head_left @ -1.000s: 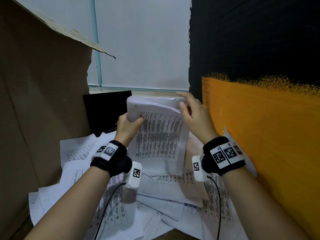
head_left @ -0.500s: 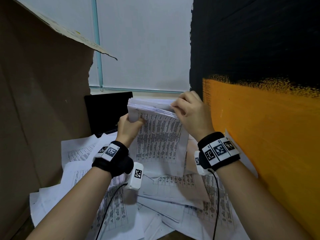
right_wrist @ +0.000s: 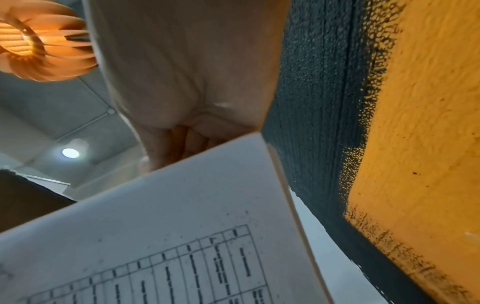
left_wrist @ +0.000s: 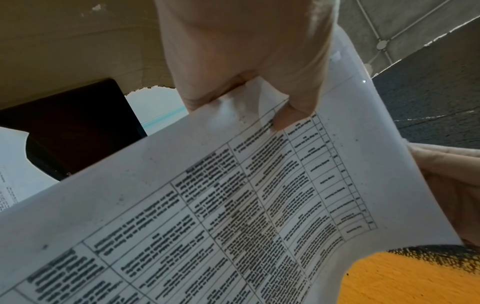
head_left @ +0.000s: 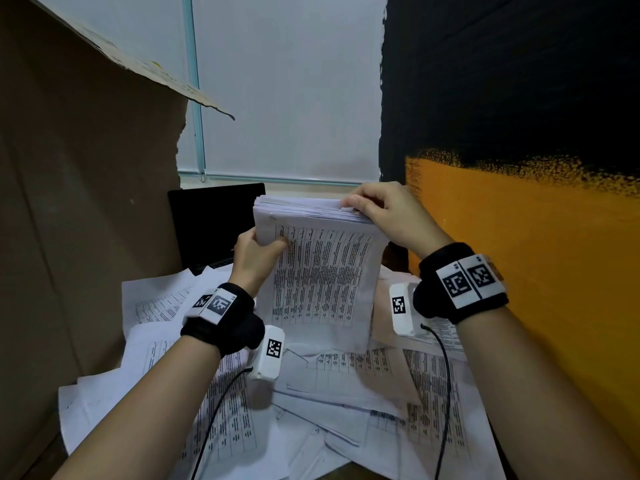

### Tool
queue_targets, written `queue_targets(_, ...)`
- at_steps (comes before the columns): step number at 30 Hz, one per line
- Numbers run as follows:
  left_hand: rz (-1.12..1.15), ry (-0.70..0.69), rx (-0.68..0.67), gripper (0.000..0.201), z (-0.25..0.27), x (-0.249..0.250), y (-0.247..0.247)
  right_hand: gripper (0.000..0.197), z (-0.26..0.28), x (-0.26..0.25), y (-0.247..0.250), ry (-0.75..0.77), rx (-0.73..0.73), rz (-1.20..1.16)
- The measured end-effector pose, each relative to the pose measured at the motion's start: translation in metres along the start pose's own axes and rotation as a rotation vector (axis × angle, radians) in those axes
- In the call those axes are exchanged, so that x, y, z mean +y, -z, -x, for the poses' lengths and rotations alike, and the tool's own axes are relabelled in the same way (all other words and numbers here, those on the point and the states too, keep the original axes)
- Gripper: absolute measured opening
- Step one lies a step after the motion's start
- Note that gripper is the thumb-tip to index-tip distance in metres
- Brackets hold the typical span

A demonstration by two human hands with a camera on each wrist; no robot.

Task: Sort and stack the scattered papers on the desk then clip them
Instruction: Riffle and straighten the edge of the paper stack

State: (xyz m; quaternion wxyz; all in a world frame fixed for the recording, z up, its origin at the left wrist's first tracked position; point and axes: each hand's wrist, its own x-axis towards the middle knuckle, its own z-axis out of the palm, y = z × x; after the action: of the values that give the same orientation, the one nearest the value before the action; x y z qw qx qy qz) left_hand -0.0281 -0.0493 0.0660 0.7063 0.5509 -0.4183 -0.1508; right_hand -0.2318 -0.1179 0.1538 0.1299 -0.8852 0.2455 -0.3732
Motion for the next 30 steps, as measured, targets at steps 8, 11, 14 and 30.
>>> queue_targets(8,0.015,-0.012,-0.018,0.019,0.003,0.001,0.001,0.009,0.001,-0.001,-0.005,-0.005,0.092,-0.063)
queue_targets(11,0.034,-0.013,-0.025,0.019,0.003,0.001,0.002,0.01,-0.002,0.0,-0.004,-0.004,0.088,-0.015)
queue_targets(14,0.029,-0.006,-0.005,0.015,0.001,0.001,0.003,0.014,-0.002,0.0,-0.005,0.0,0.1,-0.019)
queue_targets(30,0.08,-0.054,-0.045,0.029,0.003,0.001,0.003,0.007,-0.002,0.003,-0.012,0.017,0.141,0.025)
